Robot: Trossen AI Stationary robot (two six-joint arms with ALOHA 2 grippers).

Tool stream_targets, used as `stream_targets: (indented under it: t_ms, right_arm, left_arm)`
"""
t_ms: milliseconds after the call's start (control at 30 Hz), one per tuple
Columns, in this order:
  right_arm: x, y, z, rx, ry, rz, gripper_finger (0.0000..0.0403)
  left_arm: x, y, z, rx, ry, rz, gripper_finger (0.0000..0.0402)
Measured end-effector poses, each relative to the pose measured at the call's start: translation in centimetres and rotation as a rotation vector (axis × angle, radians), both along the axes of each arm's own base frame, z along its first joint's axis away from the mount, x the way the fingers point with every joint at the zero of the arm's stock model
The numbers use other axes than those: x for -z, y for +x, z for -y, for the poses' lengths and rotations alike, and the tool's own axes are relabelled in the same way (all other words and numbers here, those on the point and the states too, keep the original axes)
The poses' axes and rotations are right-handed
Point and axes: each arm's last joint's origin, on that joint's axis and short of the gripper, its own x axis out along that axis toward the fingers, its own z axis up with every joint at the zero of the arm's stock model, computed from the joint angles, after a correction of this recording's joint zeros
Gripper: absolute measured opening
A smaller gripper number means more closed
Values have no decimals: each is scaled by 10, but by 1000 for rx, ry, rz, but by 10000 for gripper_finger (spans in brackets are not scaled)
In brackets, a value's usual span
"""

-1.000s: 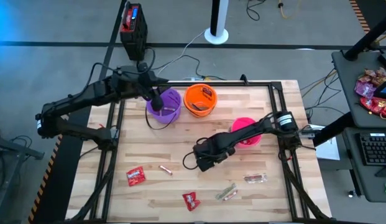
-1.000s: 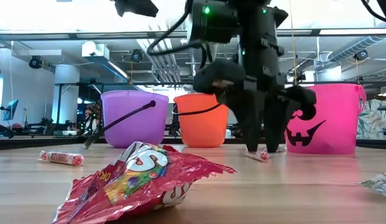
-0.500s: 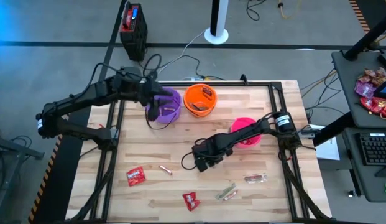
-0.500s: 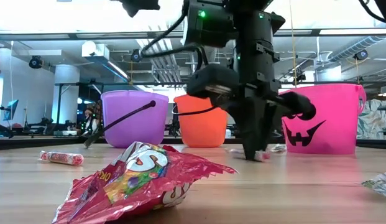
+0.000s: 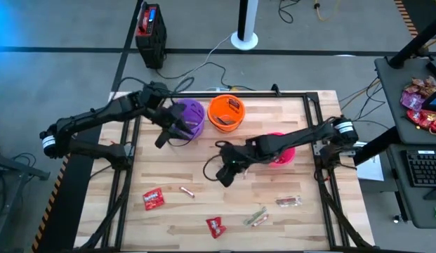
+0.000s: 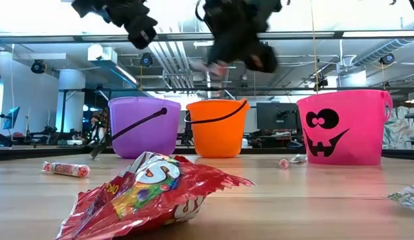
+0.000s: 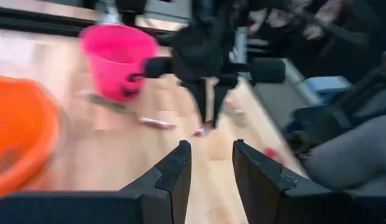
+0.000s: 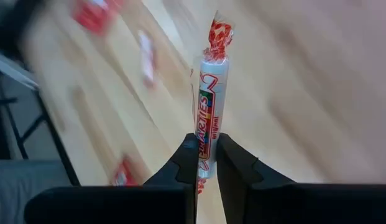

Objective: Sort candy by brand, put in halloween buckets
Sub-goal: Put the white candy into the violet bucket

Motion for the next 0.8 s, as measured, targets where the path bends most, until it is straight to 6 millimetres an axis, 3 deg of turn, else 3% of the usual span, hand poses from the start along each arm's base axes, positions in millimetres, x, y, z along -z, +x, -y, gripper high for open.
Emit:
stream_targets:
  t_ms: [267, 433, 600, 800]
  right_arm:
    - [-27, 21, 27, 6, -172, 344, 26]
    - [-32, 25, 35, -19, -225, 402, 26]
    - [-36, 24, 36, -51, -265, 424, 26]
    - [-44, 23, 41, -22, -317, 467, 26]
  left_arm:
    - [12, 8, 1, 68, -157, 128, 103]
    - [15, 9, 0, 42, -159, 108, 119]
    - [17, 10, -4, -95, -103, 85, 151]
    - [17, 10, -3, -50, -104, 97, 178]
